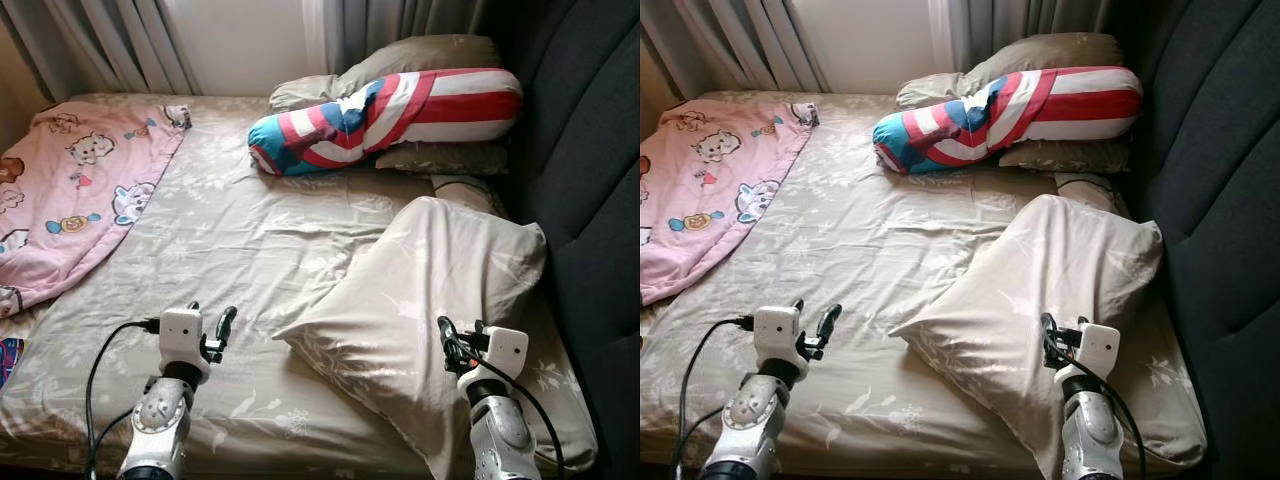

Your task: Clean up the room

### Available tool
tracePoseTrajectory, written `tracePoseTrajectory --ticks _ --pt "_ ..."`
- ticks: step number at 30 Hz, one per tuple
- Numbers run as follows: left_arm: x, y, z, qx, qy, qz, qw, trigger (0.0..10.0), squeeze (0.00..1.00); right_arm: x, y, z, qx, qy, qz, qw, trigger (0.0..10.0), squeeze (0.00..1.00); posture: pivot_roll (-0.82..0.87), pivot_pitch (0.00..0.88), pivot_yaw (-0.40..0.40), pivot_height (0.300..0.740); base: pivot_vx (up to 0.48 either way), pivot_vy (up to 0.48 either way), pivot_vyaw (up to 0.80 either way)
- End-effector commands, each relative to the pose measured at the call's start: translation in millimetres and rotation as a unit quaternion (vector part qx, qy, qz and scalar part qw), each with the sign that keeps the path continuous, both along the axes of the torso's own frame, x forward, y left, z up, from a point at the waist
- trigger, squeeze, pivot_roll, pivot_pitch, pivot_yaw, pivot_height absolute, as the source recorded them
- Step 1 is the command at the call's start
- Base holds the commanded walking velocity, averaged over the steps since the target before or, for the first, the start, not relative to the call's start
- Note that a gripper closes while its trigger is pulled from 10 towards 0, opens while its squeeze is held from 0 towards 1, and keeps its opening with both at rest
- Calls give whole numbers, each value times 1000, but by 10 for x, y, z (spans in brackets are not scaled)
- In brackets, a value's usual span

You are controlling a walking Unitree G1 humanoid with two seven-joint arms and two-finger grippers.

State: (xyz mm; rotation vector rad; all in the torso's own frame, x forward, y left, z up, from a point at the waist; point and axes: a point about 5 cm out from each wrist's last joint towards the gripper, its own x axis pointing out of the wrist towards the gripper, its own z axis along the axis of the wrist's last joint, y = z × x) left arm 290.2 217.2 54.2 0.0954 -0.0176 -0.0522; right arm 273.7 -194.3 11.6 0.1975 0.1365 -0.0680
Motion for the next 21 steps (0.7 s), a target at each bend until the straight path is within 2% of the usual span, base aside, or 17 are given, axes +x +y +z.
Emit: tracePoseTrajectory --ticks 1,3,4,5,6,7,8,10,15,16,18,19,20,21 --pt "82 111 170 10 -26 12 1000 10000 0 13 -25 28 -1 -6 -2 1000 10000 1000 8 63 -4 740 0 0 0" --pt "124 121 246 20 -37 7 999 10000 0 26 -14 35 -5 -5 5 1000 10000 1000 10 60 -6 740 0 0 0" --pt "145 126 289 29 -44 4 999 10000 0 30 -2 37 -12 -5 11 1000 10000 769 10 60 -6 740 0 0 0" --pt "170 139 355 43 -56 3 997 10000 0 28 10 36 -20 -4 19 1000 10000 447 -2 54 -10 740 0 0 0" --pt "177 147 379 48 -61 3 997 10000 0 25 11 34 -21 -4 20 1000 10000 447 -2 54 -10 740 0 0 0" --pt "185 163 413 65 -65 0 996 10000 0 21 9 33 -20 -4 20 1000 10000 122 -9 52 -12 740 0 0 0" --pt "209 263 486 77 -72 14 994 10000 0 16 8 33 -20 -5 20 1000 10000 0 -8 50 -13 740 0 0 0" --pt "224 325 526 78 -74 23 994 10000 0 14 9 33 -20 -5 21 1000 10000 0 -11 51 -12 740 0 0 0" --pt "285 436 707 115 -96 37 988 10000 0 16 -2 39 -25 -5 24 999 10000 0 -9 71 -15 740 0 0 0" --pt "312 388 738 101 -107 40 988 10000 0 19 -7 43 -26 -5 23 999 10000 0 -5 79 -16 740 0 0 0" --pt "344 261 658 31 -97 42 994 10000 0 26 -4 48 -27 -5 25 999 10000 0 -2 96 -19 740 0 0 0" --pt "353 136 541 -45 -77 43 995 10000 0 29 0 50 -27 -5 25 999 10000 0 -2 96 -19 740 0 0 0" --pt "343 56 468 -70 -63 34 995 10000 0 31 3 52 -27 -5 25 999 10000 0 -6 108 -18 740 0 0 0" --pt "319 -28 399 -69 -53 21 996 10000 0 34 7 56 -26 -6 25 999 10000 0 -10 111 -17 740 0 0 0"
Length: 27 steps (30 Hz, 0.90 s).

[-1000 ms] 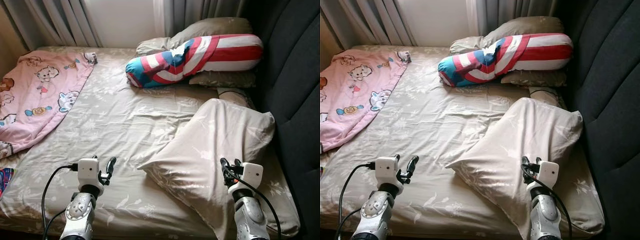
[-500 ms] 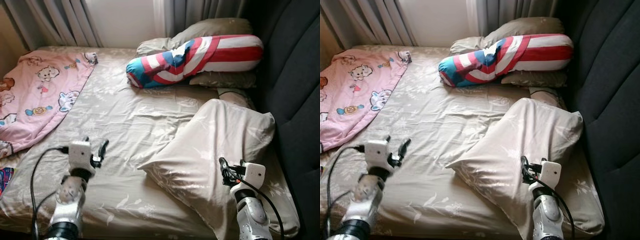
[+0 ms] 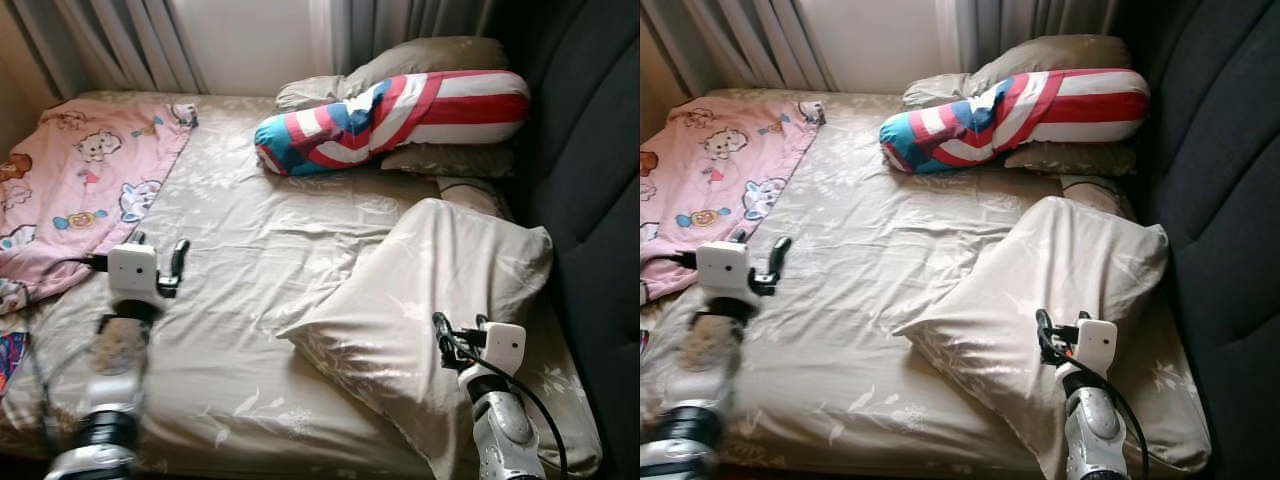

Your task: Clean up the room

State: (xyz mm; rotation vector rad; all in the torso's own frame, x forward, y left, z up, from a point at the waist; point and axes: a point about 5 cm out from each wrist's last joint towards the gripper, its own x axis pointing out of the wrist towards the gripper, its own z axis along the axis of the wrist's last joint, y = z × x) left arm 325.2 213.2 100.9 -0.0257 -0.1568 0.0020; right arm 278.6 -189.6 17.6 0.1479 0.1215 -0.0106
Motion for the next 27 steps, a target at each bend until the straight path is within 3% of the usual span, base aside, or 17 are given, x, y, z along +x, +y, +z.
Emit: tracePoseTrajectory --ticks 1,3,5,10,18,24,27 --pt "-106 -146 -215 5 37 -31 999 10000 0 -3 -28 19 1 -4 -7 1000 10000 0 -23 125 -18 740 0 0 0" --pt "-149 -190 -283 4 46 -34 998 10000 0 3 -24 31 4 -8 -8 1000 10000 0 -23 125 -18 740 0 0 0" --pt "-301 -247 -484 4 76 -36 996 10000 0 9 2 57 9 -18 -5 1000 10000 0 -18 140 -28 740 0 0 0" --pt "-373 -230 -536 4 86 -40 995 10000 0 1 36 41 5 -13 3 1000 10000 0 -9 150 -29 740 0 0 0" --pt "-324 -218 -446 14 74 -48 996 10000 0 -4 76 -7 2 10 3 1000 10000 0 -7 160 -26 740 0 0 0" --pt "-312 -273 -439 16 75 -60 995 10000 0 -32 78 -26 3 12 -2 1000 10000 0 -13 166 -18 700 0 0 0" --pt "-324 -286 -446 16 76 -62 995 10000 0 -44 76 -26 6 9 -5 1000 10000 0 -12 167 -18 700 0 0 0"
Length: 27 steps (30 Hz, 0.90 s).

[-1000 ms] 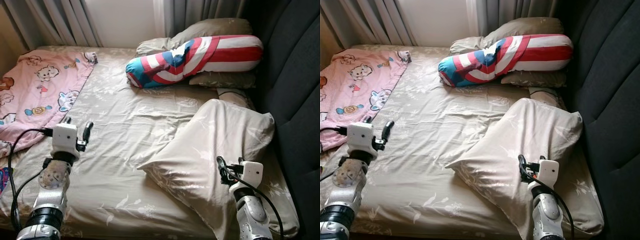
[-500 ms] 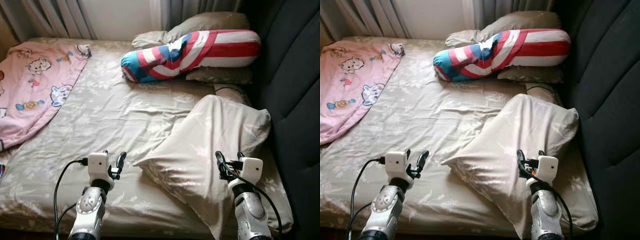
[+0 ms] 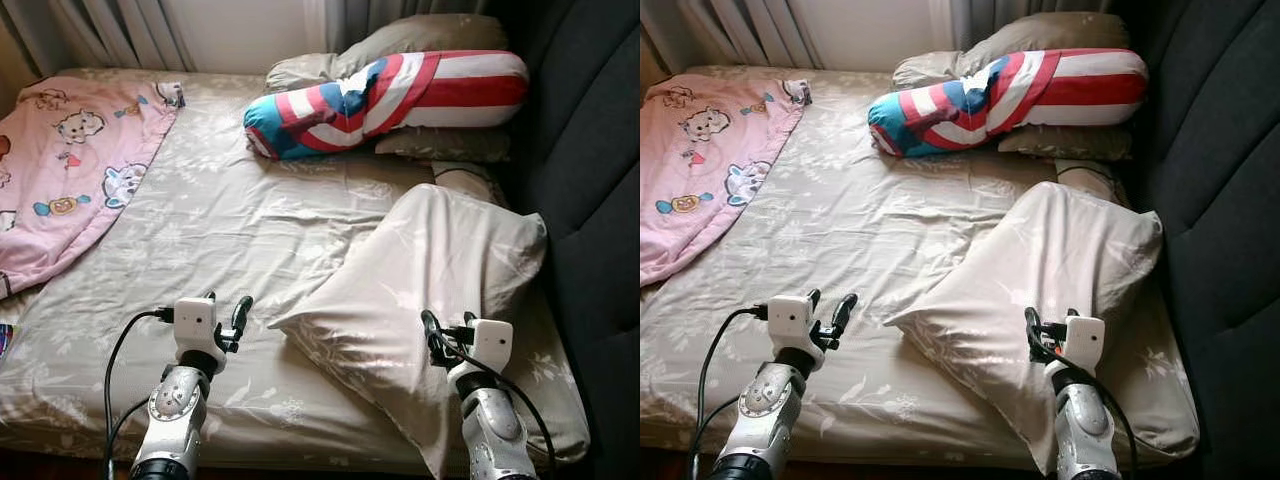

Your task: Clean up the room

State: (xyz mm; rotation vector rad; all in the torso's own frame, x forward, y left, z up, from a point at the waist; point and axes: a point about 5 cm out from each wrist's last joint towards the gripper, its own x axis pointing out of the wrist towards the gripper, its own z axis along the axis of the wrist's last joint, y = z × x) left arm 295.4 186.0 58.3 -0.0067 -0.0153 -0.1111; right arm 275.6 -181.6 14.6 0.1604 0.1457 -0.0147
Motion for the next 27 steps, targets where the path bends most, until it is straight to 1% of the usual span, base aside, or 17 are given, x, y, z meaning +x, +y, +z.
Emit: tracePoseTrajectory --ticks 1,6,9,12,14,27 --pt "-31 -15 -21 2 6 -6 1000 10000 0 -17 0 5 0 -4 -4 1000 10000 0 -12 169 -17 700 0 0 0" --pt "-52 -14 -35 6 10 -9 1000 10000 0 -25 19 -4 0 -1 -1 1000 10000 0 -10 172 -16 700 0 0 0" --pt "-54 -15 -40 5 11 -8 1000 10000 0 -27 29 -32 -5 13 3 1000 10000 0 -10 172 -16 696 0 0 0" --pt "-55 -25 -43 4 12 -10 1000 10000 0 -27 35 -35 -5 14 5 1000 10000 0 -10 172 -16 671 0 0 0" --pt "-56 -32 -39 4 12 -11 1000 10000 0 -35 37 -10 1 -2 1 1000 10000 0 -12 175 -14 657 0 0 0" --pt "-66 -48 -46 2 14 -15 1000 10000 0 -45 28 -28 1 6 -1 1000 10000 0 -10 175 -16 657 0 0 0"
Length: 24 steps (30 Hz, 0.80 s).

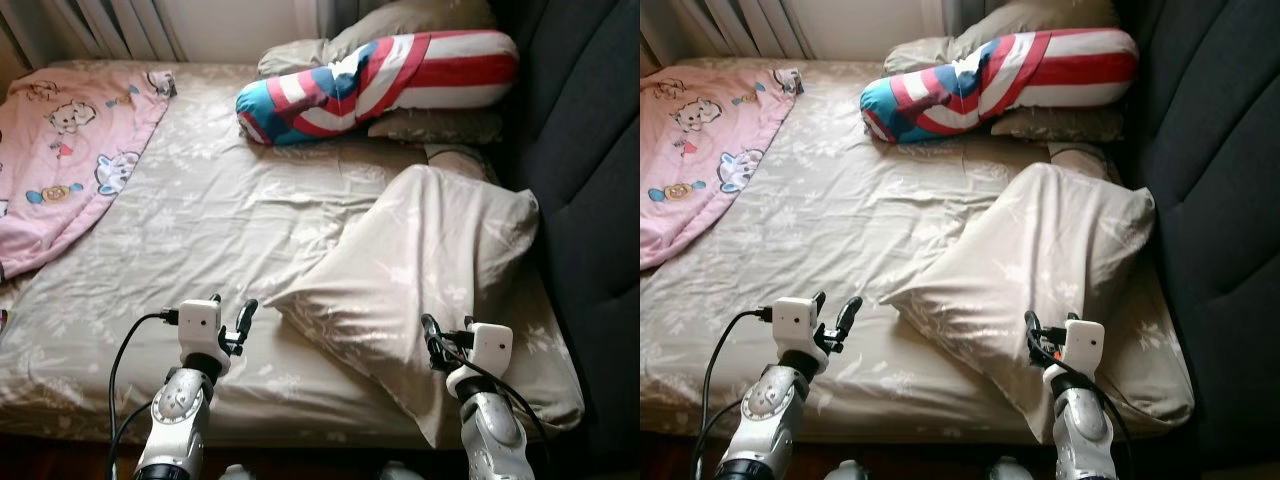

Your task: Clean up the room

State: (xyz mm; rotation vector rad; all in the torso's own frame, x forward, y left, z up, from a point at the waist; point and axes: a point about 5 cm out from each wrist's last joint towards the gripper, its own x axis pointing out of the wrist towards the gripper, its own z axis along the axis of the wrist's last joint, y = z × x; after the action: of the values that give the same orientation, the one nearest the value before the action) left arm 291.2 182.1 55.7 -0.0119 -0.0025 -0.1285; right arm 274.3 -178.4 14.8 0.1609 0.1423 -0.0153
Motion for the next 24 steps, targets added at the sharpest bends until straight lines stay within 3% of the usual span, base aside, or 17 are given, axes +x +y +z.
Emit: tracePoseTrajectory --ticks 1,24 --pt "-24 -8 -20 4 7 -6 1000 10000 0 -32 -2 -33 1 9 0 1000 10000 0 -8 174 -16 657 0 0 0" --pt "-26 -9 -45 0 18 -6 1000 10000 0 -9 66 -35 7 12 11 1000 10000 0 -1 169 -16 657 0 0 0"
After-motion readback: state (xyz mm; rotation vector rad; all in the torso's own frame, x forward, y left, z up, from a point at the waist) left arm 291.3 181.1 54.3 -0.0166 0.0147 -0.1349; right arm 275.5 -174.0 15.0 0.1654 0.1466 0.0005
